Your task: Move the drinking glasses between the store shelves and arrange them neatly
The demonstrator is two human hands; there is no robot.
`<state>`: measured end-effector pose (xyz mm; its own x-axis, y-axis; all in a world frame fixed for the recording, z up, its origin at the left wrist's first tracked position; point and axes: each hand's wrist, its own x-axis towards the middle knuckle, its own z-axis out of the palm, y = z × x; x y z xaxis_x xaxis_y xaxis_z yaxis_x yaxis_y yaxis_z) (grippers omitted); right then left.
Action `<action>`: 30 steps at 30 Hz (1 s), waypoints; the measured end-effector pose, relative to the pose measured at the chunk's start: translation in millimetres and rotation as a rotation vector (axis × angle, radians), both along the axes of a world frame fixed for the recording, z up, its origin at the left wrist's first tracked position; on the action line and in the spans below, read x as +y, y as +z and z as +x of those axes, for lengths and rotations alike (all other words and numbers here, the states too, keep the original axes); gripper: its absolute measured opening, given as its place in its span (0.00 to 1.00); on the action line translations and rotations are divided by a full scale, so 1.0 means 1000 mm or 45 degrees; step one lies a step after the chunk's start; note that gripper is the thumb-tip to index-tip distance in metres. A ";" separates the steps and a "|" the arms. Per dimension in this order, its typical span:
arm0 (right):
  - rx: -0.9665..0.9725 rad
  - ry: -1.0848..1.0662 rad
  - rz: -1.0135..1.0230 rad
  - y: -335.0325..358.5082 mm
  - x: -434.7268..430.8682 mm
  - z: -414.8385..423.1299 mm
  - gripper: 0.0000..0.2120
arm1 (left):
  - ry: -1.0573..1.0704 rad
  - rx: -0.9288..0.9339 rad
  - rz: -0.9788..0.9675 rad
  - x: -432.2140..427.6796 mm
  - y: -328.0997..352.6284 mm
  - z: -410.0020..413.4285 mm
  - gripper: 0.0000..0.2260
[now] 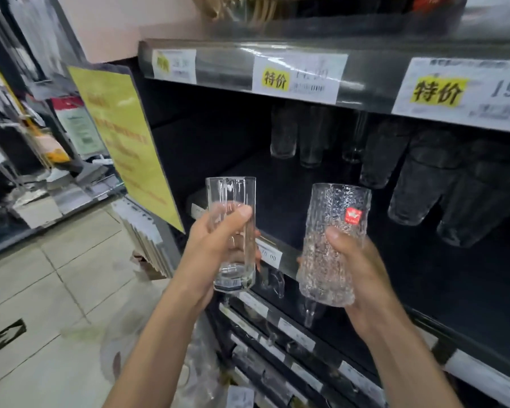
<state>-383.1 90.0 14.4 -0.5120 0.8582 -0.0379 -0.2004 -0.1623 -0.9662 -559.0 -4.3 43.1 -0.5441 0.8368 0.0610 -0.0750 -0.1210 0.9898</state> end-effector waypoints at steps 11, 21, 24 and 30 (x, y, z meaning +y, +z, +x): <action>-0.124 -0.364 0.142 0.013 0.022 -0.057 0.24 | -0.212 0.055 0.011 0.063 0.001 -0.088 0.18; -0.313 -0.539 0.360 0.005 0.057 -0.133 0.24 | -0.368 0.083 0.067 0.107 -0.008 -0.148 0.04; -0.373 -0.552 0.402 0.001 0.064 -0.146 0.29 | -0.381 0.099 0.090 0.116 -0.012 -0.162 0.03; -0.605 -0.520 0.522 0.000 0.083 -0.168 0.34 | -0.396 0.104 0.115 0.128 -0.020 -0.178 0.03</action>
<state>-551.4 173.3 14.0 -0.1580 0.9693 0.1885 0.2869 0.2277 -0.9305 -736.6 123.8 23.6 -0.2535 0.9513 0.1754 -0.0427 -0.1922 0.9804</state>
